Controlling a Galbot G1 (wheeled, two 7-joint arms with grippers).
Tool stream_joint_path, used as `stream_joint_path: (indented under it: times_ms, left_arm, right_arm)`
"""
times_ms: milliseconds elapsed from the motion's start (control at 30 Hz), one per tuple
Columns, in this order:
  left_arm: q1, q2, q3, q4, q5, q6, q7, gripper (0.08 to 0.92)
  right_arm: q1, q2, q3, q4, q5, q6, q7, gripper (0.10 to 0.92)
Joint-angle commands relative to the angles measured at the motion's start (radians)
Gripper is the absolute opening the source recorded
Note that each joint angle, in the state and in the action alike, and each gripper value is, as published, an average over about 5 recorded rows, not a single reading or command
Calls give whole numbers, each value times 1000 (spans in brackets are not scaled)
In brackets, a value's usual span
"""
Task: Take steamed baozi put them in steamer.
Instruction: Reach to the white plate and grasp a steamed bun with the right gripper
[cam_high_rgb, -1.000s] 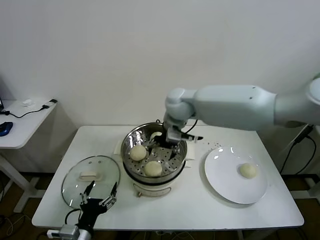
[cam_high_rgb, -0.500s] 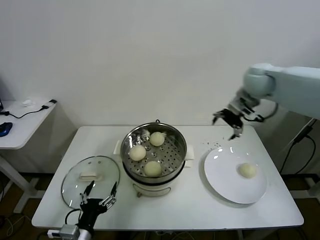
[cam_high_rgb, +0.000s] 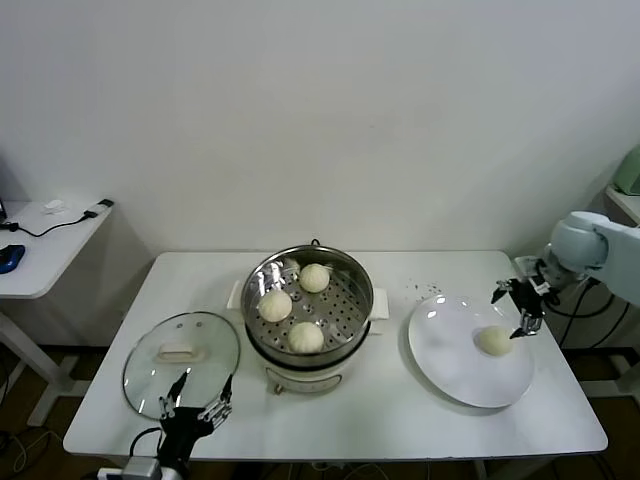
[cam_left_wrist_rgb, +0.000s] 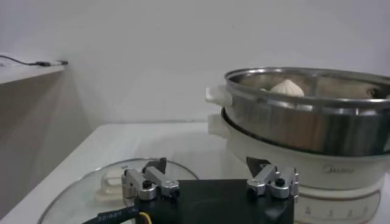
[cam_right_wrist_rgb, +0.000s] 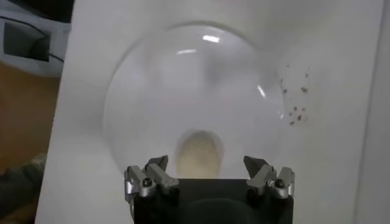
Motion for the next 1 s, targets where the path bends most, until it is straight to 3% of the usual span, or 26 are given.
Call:
stream_joint_path:
  times_ms: [33,633,1000]
  left_arm:
    - [3,-3,3,8,12,-1,1,823]
    - [7,3,3,6,11,-6,0,823]
    - [14,1,7,-17,15,-1,1,823]
  right_arm:
    - [-299,42,249,-184,-81,-47,11,823]
    - [-343,130,311,-241,-110,-48,45,810]
    - [-180,64,222,-99,-26,-97,39,626]
